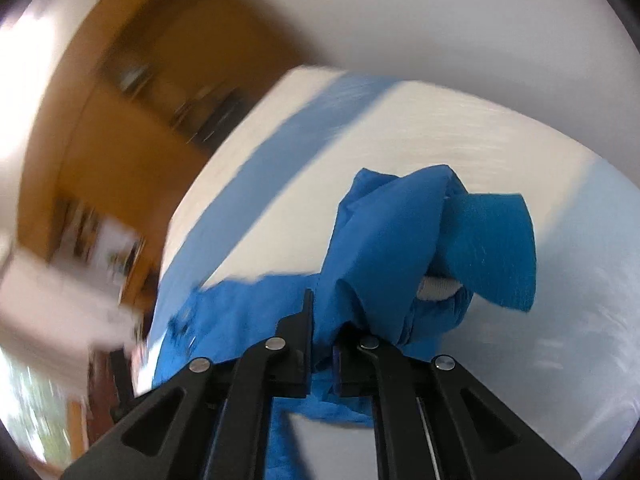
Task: Fold large clothes
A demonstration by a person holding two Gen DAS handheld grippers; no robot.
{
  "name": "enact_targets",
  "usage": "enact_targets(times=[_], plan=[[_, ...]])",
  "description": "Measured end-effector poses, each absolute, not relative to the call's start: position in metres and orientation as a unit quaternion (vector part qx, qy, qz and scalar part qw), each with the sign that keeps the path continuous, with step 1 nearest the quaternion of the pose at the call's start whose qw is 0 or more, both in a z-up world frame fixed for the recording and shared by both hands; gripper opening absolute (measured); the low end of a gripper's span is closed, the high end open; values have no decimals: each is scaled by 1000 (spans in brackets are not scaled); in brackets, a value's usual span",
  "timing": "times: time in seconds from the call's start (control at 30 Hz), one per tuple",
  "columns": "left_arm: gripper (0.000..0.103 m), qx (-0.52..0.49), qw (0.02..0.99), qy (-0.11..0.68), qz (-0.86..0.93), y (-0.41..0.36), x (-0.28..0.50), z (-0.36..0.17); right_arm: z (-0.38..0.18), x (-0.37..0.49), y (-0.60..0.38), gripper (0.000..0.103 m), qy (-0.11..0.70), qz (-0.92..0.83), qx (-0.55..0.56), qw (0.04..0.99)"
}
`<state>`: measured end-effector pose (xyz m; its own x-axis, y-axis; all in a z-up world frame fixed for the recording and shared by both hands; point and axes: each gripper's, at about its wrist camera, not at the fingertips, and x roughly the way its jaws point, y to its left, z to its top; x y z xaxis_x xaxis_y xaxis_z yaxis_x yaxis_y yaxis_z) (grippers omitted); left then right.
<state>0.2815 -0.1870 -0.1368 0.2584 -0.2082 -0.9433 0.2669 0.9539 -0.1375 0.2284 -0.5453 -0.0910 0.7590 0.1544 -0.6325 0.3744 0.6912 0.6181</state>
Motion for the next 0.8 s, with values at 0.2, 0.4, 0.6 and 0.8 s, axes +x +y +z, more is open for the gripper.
enact_targets(times=[0.2,0.4,0.6,0.8], plan=[[44,4,792,595,-136,-153,285,-131,-79,303,-454,6,398,14,297,868],[48,-29,788,598,-144,-118,283,-126,-94,343,-382,6,450,72,234,859],[59,-77,784,597,-151,-95,285,-121,-128,364,-331,19,512,127,175,831],[66,-97,770,606,-177,-106,284,-125,-140,334,-301,45,548,195,136,802]])
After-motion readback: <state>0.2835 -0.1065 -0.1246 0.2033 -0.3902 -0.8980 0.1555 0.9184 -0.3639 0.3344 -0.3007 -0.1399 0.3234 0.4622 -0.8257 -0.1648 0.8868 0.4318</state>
